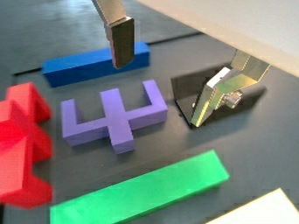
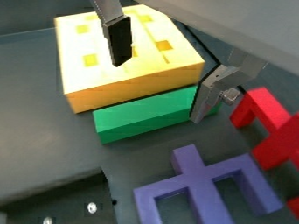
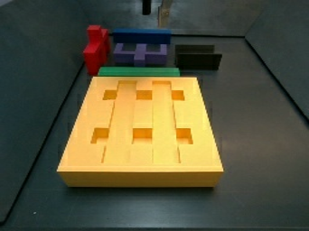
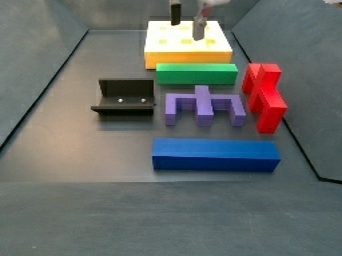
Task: Pick up the green object. Move up. Move to above the board. Insert the green object.
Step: Pick up the green object.
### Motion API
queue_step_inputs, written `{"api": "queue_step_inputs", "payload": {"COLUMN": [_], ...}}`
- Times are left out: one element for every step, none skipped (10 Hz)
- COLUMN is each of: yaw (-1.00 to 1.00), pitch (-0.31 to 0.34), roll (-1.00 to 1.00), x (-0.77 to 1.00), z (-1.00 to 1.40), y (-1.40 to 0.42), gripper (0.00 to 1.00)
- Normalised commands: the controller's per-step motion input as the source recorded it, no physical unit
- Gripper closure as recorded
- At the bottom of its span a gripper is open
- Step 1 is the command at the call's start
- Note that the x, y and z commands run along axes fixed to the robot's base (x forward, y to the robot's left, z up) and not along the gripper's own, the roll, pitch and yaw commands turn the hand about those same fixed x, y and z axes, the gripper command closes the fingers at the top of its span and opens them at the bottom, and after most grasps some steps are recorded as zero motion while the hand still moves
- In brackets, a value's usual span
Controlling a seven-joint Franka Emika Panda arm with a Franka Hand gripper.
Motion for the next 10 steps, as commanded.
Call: {"api": "queue_step_inputs", "payload": {"yaw": [-1.00,-0.95,-0.87,-0.77,-0.79,-0.93,-0.93,-0.82,-0.26,0.00], "pitch": [0.010,-0.040,-0.127,-0.141,0.000,0.000,0.009,0.000,-0.007,-0.043], "roll": [0.00,-0.13,-0.21,-0.09,0.03,0.05,0.08,0.01,-0.01,-0.07], "x": [0.00,-0.02,-0.13,-0.11,0.00,0.00,-0.01,-0.22,-0.01,-0.05], "z": [-0.46,-0.43,-0.46,-0.49,-0.41,-0.30,-0.26,-0.34,-0.35,-0.36], "y": [0.00,0.00,-0.02,-0.28,-0.46,-0.23,-0.16,-0.10,-0.03,-0.05], "gripper": [0.00,0.00,0.00,0.00,0.00,0.00,0.00,0.00,0.00,0.00]}}
